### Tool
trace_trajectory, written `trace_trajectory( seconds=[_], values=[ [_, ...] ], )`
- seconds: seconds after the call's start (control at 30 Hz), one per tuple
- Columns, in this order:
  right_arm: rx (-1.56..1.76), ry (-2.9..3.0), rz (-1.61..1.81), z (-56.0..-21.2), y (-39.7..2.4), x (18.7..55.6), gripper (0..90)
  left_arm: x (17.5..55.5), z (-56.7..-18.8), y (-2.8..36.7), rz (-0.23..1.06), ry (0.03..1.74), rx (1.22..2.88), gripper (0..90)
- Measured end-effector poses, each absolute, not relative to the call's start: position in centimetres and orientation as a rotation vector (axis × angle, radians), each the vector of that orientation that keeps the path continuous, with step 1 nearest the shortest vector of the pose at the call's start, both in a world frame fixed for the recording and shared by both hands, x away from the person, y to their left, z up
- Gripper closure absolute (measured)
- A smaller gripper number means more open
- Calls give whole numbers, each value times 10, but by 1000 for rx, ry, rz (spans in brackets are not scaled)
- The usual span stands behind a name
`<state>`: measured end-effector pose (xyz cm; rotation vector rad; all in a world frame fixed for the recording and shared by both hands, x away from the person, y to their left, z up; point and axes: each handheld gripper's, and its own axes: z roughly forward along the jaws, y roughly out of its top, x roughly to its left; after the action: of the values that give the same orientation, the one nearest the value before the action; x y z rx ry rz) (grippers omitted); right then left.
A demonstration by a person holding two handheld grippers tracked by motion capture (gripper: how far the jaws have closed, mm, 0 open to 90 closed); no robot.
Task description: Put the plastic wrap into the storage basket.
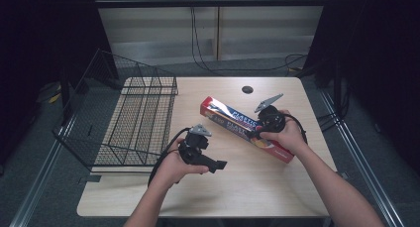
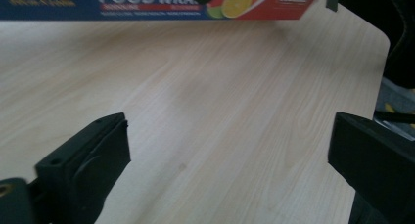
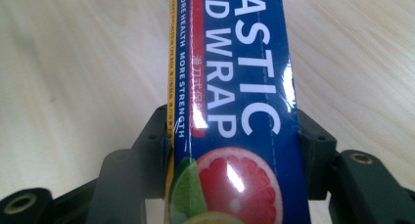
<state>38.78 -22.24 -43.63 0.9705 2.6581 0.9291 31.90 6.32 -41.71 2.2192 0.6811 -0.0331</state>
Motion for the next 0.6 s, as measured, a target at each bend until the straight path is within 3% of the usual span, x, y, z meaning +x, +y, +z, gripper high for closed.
trace_trajectory(
  seconds=[0.47, 0.6],
  values=[
    [810, 2759, 922, -416, -212, 348, 449, 336, -359, 60, 109, 588, 2328, 45],
    [778, 2772, 915, -413, -211, 343, 449, 341, -348, 52, 72, 529, 2342, 47]
  ],
)
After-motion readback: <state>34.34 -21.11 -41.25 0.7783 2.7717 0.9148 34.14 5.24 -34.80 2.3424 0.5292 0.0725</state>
